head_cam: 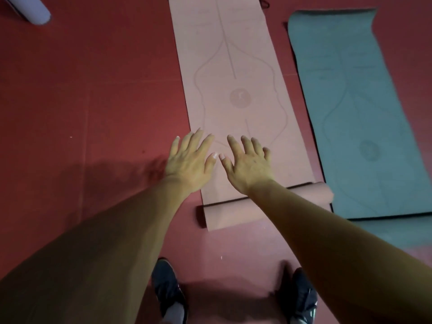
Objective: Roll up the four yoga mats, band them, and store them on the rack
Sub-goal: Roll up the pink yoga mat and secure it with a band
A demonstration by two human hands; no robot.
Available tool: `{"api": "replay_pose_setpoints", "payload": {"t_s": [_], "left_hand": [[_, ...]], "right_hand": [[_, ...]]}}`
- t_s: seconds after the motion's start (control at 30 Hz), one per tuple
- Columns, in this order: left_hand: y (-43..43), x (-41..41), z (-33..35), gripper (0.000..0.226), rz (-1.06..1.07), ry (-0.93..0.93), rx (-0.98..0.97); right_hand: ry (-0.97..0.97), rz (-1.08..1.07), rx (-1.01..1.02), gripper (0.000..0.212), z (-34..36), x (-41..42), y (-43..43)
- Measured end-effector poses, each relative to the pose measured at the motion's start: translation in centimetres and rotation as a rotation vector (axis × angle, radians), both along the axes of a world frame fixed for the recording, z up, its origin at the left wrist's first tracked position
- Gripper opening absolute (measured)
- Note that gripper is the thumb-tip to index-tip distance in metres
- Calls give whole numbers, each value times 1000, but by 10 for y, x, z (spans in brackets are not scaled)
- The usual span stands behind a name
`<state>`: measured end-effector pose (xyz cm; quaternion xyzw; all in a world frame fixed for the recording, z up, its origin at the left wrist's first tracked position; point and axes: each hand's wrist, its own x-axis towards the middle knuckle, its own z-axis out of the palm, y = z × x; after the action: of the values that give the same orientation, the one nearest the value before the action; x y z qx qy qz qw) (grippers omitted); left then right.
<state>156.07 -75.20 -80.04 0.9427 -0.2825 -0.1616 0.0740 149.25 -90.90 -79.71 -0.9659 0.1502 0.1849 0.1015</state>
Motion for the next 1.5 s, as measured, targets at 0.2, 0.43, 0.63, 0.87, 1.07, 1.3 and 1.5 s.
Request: {"api": "replay_pose_setpoints", "payload": {"t_s": [0.2, 0.43, 0.63, 0.87, 1.07, 1.3, 1.5], "left_hand": [[-97, -81, -59, 56, 101, 2, 24], [-196, -145, -141, 56, 263, 86, 62], [-214, -187, -220, 55, 304, 115, 102], [-225, -205, -341, 57, 267, 171, 101], [-220, -249, -398, 60, 266, 241, 92], [-202, -338, -399, 54, 237, 194, 117], [-198, -402, -384, 43, 183, 253, 141]], "right_hand": [[19, 42, 34, 66, -62, -57, -100], [99, 147, 47, 65, -146, -130, -214], [149, 156, 59, 64, -235, -166, -244], [191, 159, 132, 64, -351, -185, -245], [131, 144, 2, 63, -383, -262, -229], [108, 29, 99, 49, -381, -321, -227], [190, 27, 44, 50, -372, -394, -216]]}}
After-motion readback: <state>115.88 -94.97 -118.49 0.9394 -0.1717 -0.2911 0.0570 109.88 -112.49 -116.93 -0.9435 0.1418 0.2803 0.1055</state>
